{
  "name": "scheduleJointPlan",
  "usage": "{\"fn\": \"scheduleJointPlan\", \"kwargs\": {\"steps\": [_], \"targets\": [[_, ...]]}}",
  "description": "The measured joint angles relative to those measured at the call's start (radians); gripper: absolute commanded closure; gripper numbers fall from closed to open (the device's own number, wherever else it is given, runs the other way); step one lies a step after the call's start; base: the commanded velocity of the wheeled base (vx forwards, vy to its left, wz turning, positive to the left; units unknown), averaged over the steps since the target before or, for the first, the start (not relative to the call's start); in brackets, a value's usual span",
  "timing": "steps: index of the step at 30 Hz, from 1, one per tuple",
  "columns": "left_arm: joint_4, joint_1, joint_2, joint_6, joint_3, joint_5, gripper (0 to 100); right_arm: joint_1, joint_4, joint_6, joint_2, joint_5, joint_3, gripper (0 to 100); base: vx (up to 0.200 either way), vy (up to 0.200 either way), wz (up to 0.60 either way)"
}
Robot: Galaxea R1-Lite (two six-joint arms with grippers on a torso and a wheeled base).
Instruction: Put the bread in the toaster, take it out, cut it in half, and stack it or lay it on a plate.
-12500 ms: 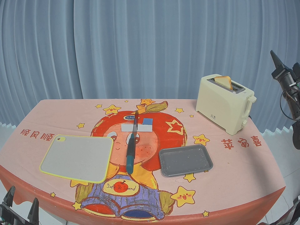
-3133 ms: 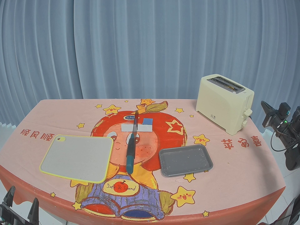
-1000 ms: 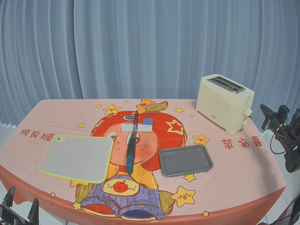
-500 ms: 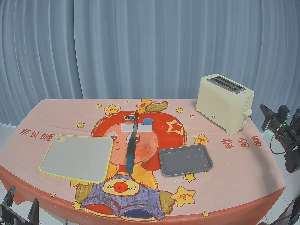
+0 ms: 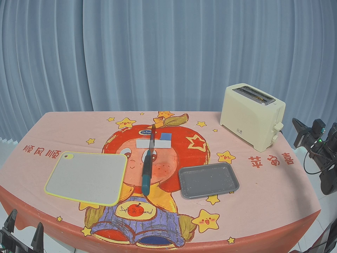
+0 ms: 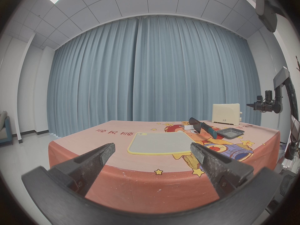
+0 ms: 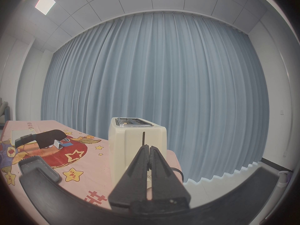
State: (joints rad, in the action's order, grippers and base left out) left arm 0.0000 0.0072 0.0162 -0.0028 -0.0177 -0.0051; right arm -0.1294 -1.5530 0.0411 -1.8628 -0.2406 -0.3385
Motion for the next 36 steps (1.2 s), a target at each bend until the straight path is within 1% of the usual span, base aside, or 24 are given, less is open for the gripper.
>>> {"fn": "scheduleJointPlan", "kwargs": {"steps": [6,36], "targets": [[0.0,0.0,0.0,0.0,0.0,0.0,0,-0.001,0.0,0.011,0.001,0.0,0.005,100,0.0,0.0,0.0],[0.0,0.0,0.0,0.0,0.0,-0.001,0,-0.001,0.0,0.018,0.004,0.0,0.027,100,0.0,0.0,0.0]]}}
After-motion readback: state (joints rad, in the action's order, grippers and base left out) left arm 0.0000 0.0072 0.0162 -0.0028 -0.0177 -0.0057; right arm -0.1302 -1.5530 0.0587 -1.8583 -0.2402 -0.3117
